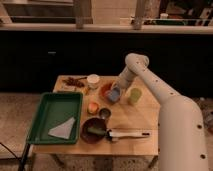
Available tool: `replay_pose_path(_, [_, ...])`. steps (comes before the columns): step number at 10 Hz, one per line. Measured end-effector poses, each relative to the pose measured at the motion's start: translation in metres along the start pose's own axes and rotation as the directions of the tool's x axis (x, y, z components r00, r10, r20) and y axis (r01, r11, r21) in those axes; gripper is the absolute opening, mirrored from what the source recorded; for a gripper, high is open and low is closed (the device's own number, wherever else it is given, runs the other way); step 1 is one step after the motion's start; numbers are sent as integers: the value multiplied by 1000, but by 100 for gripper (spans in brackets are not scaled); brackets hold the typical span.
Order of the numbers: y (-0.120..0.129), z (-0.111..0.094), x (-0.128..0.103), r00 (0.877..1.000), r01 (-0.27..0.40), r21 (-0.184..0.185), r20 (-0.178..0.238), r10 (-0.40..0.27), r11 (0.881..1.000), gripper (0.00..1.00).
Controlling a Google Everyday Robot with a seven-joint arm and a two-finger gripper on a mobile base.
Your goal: Place sponge in red bowl
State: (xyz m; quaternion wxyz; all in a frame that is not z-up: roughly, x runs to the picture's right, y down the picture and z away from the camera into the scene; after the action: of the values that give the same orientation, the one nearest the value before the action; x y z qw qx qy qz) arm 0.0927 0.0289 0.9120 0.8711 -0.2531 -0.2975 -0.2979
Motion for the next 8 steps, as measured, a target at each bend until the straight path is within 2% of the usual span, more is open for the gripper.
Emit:
replay_pose_path(4, [-16, 1, 4, 1000, 27, -17, -8, -27, 999, 0])
replay_pose_path(8, [-29, 7, 4, 999, 50, -40, 1, -50, 998, 0])
